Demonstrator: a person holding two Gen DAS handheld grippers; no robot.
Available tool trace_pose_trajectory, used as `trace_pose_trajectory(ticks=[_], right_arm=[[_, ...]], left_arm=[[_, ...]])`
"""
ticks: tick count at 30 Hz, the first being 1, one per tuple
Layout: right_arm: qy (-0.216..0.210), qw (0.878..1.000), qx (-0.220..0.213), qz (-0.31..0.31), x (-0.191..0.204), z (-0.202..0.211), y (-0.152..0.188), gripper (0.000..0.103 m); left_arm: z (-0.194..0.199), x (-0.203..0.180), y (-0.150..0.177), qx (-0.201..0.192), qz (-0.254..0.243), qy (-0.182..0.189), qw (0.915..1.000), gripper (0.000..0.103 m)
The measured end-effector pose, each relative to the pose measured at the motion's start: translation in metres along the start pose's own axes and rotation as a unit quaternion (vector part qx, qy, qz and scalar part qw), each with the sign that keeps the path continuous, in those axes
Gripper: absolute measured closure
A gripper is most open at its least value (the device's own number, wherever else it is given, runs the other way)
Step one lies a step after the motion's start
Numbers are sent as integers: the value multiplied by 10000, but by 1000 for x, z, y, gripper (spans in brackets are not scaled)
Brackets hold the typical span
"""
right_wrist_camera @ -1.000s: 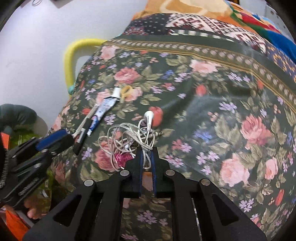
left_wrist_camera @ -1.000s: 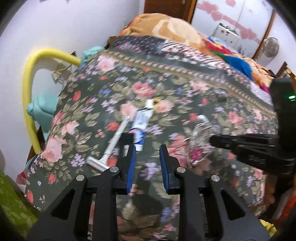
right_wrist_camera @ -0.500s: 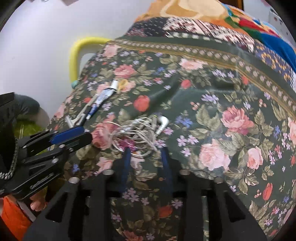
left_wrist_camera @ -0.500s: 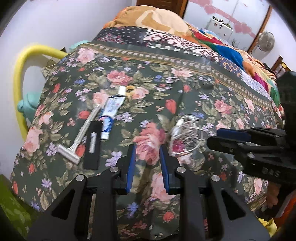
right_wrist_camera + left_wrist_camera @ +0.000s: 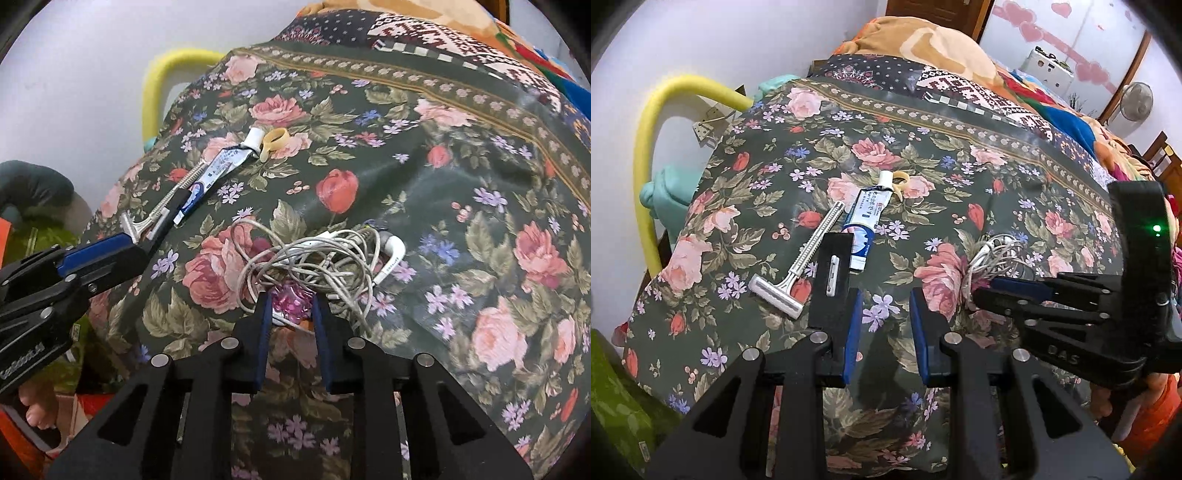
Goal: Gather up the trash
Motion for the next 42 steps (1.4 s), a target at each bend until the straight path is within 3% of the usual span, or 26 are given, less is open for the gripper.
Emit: trace_pose_trajectory(ticks=[9, 11, 14, 27, 33, 36, 42], right_arm=[[196, 9988, -83, 449, 10, -6, -1, 84], [135, 9990, -79, 414, 9, -4, -2, 96], [48, 9993, -236, 287, 7, 15, -2, 100], [230, 9958, -854, 239, 9, 74, 8, 100], [301, 9935, -1056, -291, -21, 99, 20, 100], [359, 9921, -1069, -551, -41, 106, 27, 100], [517, 9883, -1122, -900, -75, 115, 33, 100]], left_arm=[[3, -6, 1, 1, -26, 43, 10000, 78], [7, -9, 2, -14, -34, 29, 10000, 78], [16, -11, 4, -57, -98, -34, 9999, 78], [34, -26, 7, -146, -223, -41, 9996, 78], [21, -45, 3, 3, -403, 334, 9986, 78], [5, -61, 0, 145, -606, 369, 9974, 62], [-41, -80, -6, 515, -588, 465, 9959, 60]])
Point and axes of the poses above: each gripper's, at about its wrist camera, not at the fingertips, and z roughly against the way its jaws point, x to its left, y to its underside, the point moved 3 cm from there along -z, roughly the way its jaws point, and after that the axes turned 1 degree about y, right-handed, at the moved point
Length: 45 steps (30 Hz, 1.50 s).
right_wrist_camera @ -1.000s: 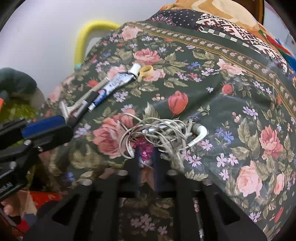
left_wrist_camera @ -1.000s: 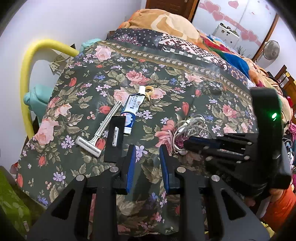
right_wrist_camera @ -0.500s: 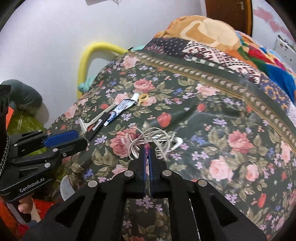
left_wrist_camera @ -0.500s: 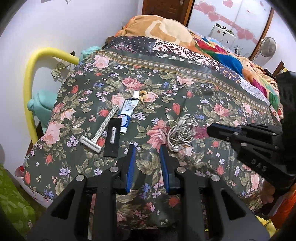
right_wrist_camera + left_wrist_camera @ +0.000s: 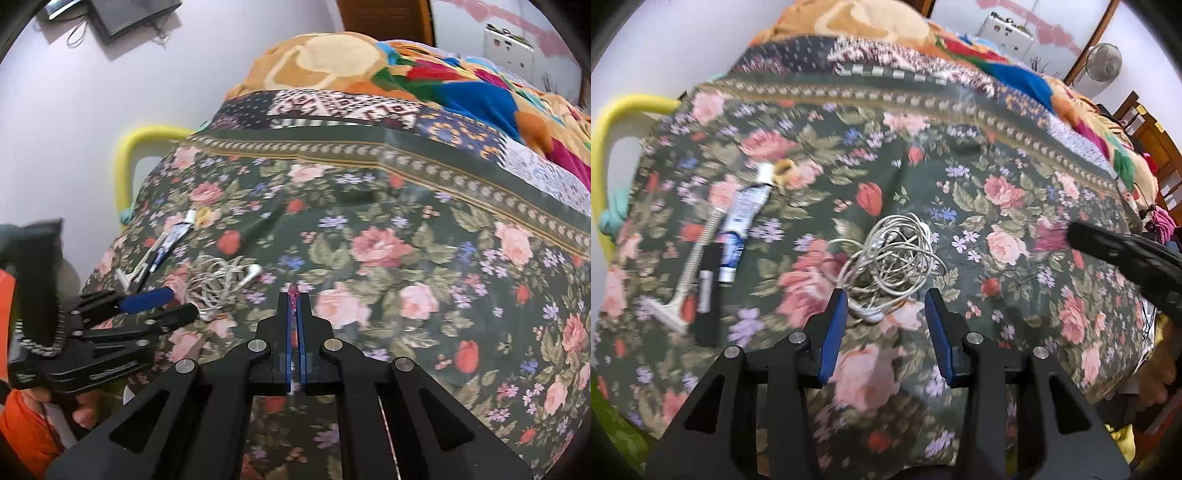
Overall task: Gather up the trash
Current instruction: 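Grasp the white earphones with the left gripper, then carry the earphones and the small item to the white cup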
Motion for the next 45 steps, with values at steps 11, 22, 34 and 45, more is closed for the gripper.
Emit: trace_pose_trajectory(ticks=[11, 22, 34, 45], right_arm=[[4, 9997, 137, -203, -25, -10, 4, 100], [-175, 9998, -137, 4, 11, 12, -9, 100], [-478, 9956, -557, 579, 97, 46, -19, 100], [-811, 9887, -483, 1163, 181, 51, -1, 100]], left_arm=[[-41, -4, -6, 16, 136, -320, 9994, 65], [10, 8, 4, -372, 331, -178, 9986, 103], [115, 42, 28, -1141, 655, -257, 9910, 103], [193, 100, 81, -1610, 1198, -574, 9780, 103]])
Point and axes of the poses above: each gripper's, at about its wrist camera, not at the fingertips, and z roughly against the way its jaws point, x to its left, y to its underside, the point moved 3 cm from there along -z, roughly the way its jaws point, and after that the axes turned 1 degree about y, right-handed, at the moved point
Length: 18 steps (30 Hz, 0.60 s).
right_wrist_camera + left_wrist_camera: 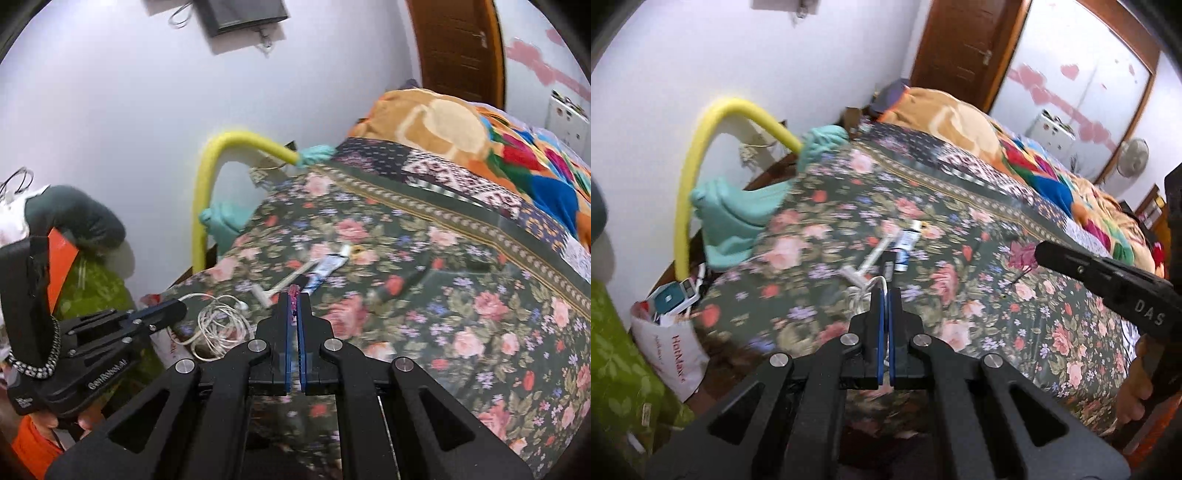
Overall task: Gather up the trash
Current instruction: 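Carry the earphones and the small item to the white cup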
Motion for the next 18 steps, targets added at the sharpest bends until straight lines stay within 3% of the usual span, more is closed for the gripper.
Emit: trace_pose_trajectory(ticks=[11, 18], right_arm=[[-622, 9949, 323, 731, 106, -33, 14, 100], [-1217, 9824, 718, 1225, 182, -64, 37, 100]], left_arm=[[69, 99, 44, -234, 692, -706, 9948, 103], [100, 157, 91, -147, 1248, -1165, 9852, 103]])
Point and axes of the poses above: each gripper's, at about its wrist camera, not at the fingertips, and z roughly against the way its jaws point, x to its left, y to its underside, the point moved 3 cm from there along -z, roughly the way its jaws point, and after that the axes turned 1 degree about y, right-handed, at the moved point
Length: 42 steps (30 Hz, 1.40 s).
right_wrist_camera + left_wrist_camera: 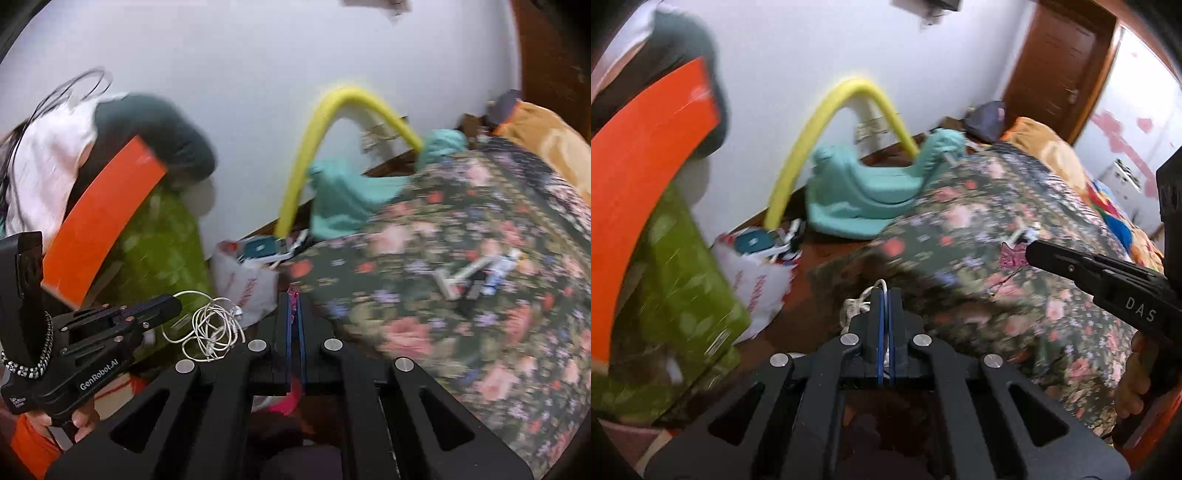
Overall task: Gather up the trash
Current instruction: 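Carry the earphones and the small item to the white cup, then open both grippers over the white cup to drop the items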
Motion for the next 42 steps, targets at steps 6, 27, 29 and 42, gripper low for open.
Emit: trace_pose_trajectory(ticks=[6, 27, 29, 42], right_arm=[[-476, 9972, 427, 384, 53, -44, 11, 100], [-905, 9703, 2009, 1000, 134, -173, 75, 100], [-904, 9672, 2135, 1040, 139, -182, 77, 100], [-821, 9598, 2473, 1040, 139, -204, 81, 64]], left_arm=[[9, 51, 28, 143, 459, -344, 9983, 103], [-19, 132, 94, 851, 1028, -1047, 9855, 103], [-22, 137, 97, 902, 1065, -1112, 9840, 103], [-44, 143, 104, 1118, 1004, -1276, 9804, 103]])
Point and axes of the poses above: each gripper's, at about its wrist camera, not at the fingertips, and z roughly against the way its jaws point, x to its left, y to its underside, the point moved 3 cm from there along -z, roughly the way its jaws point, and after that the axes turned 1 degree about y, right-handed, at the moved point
